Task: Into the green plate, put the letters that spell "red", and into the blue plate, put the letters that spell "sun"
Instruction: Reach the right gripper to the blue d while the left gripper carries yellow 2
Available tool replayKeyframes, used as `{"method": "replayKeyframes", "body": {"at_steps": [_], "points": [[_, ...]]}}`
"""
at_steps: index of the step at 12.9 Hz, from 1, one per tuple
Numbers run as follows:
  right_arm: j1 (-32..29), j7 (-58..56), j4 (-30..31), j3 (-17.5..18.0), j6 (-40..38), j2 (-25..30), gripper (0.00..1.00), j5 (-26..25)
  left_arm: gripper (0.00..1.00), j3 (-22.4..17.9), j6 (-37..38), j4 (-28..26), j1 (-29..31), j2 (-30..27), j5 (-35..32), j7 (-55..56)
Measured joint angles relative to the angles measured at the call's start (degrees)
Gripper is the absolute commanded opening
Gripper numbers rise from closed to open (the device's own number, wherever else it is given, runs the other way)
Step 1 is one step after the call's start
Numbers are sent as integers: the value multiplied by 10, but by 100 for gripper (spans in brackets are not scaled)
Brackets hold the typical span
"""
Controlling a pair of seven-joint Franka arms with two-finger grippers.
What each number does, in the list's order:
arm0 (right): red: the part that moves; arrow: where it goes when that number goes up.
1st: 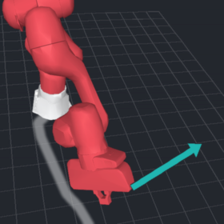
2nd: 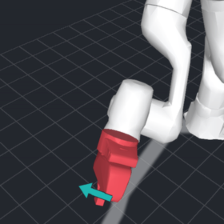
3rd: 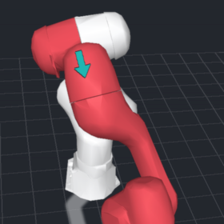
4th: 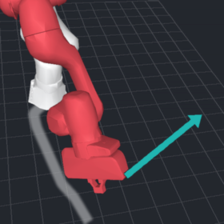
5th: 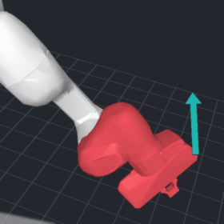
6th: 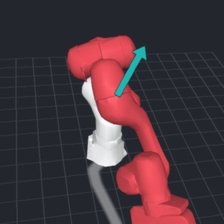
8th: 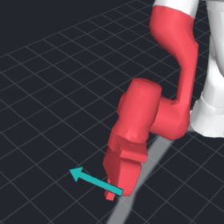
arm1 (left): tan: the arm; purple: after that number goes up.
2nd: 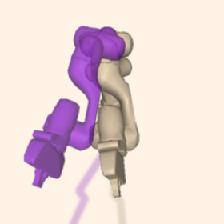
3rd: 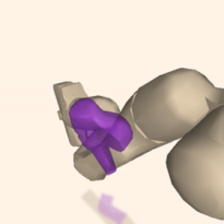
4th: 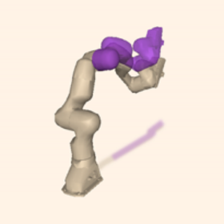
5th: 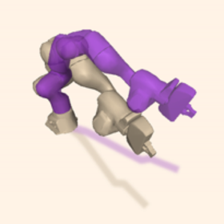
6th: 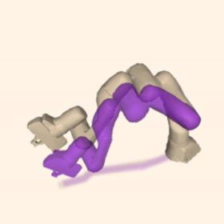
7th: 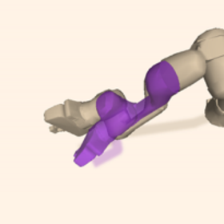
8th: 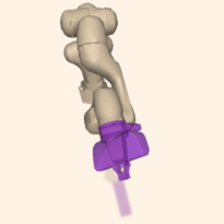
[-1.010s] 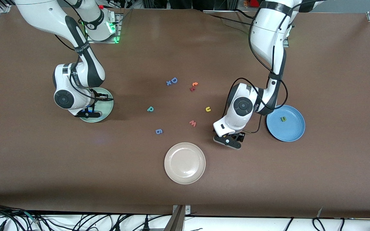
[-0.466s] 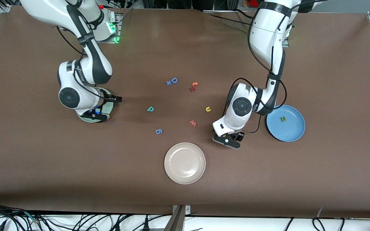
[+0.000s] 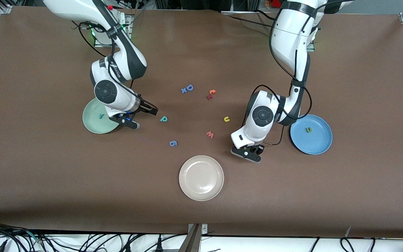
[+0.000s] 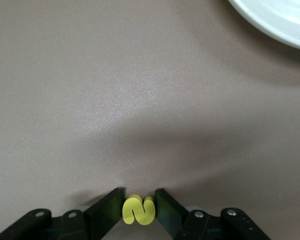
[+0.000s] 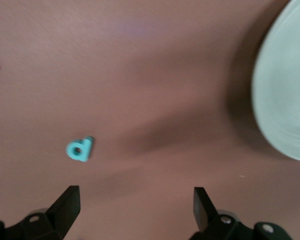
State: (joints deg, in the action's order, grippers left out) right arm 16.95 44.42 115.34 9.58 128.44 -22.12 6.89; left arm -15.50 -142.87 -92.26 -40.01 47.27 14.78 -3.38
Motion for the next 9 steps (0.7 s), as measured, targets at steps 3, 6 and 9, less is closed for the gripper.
{"method": "replayKeyframes", "body": {"at_steps": [3, 6, 9], "points": [[18, 42, 1, 1, 50, -21, 99, 0, 0, -1, 0, 0, 0, 0, 0, -5], [54, 108, 3, 2, 106, -47, 81, 0, 0, -22, 8, 0, -1, 2, 13, -58], [64, 139, 18, 1, 181, -66, 68, 0, 0, -80, 71, 2, -1, 2, 111, -191]]}}
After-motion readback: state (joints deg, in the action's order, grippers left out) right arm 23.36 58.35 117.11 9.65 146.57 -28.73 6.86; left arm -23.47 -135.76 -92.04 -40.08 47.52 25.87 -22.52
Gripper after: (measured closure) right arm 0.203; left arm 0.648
